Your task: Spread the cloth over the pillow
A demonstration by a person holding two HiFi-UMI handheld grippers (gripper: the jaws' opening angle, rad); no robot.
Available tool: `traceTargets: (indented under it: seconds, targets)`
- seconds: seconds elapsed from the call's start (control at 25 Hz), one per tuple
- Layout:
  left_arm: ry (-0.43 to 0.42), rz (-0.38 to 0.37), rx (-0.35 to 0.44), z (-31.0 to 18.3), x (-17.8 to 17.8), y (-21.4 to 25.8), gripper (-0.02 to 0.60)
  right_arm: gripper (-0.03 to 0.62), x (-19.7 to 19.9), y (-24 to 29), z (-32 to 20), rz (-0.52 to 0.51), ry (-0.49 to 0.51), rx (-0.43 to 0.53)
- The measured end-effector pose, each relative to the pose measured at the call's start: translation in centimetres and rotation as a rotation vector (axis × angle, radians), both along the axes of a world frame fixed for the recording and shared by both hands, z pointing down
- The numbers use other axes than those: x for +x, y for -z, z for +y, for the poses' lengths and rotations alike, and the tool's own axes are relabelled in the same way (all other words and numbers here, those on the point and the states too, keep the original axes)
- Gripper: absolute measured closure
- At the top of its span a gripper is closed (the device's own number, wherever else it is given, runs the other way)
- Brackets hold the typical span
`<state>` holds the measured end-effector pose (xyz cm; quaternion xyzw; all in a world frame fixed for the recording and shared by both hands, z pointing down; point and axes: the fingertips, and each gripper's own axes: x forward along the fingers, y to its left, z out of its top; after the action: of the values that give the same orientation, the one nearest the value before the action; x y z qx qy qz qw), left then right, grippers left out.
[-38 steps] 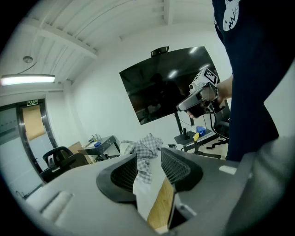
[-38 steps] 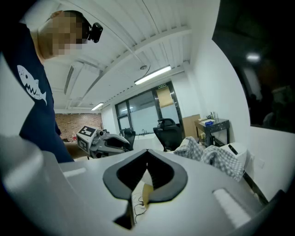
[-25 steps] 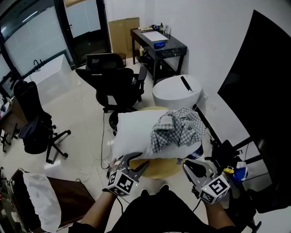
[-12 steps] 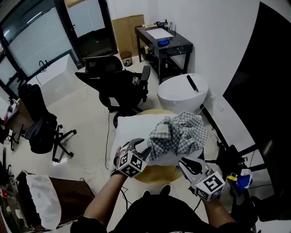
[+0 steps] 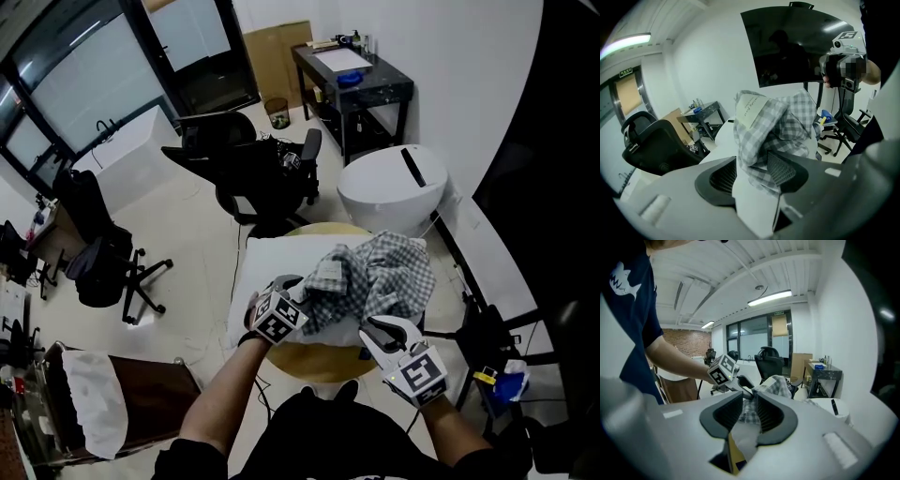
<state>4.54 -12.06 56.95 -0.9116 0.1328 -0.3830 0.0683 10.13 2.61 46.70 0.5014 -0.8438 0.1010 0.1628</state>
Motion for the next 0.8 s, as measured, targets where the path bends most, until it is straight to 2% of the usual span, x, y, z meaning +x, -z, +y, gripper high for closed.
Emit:
traceTargets:
  seconds: [0.2,0.32,0.44,0.52,0.8]
  targets:
    - [0.020,0.044,-0.006,-1.1,-0.1,0.5,0.399,0.482,-1.2,-1.0,-0.5,0.083,0.052,-0.040]
    - [-0.015,0.055,-0.014,-1.3,0.3,0.7,0.407,0.480,-1.6,-1.8,-0.8,0.093,0.063,-0.050]
    - [-0.059,0.035,-0.025,-1.1,0.4,0.2,0.515,0.479,-1.7,-2.8,-1.3,0.103,0.058,-0.066]
    - [-0.074,0.039,-0.021,-1.3,0.3,0.6,0.562,0.477,-1.7,-3.2,-1.8,0.118,0.038,-0.089]
    - [-0.181,0.115,0.012,-2.3,1.0,6.8,0.574,0.459,-1.8,-5.7,-3.6,0.249,-0.014,-0.186]
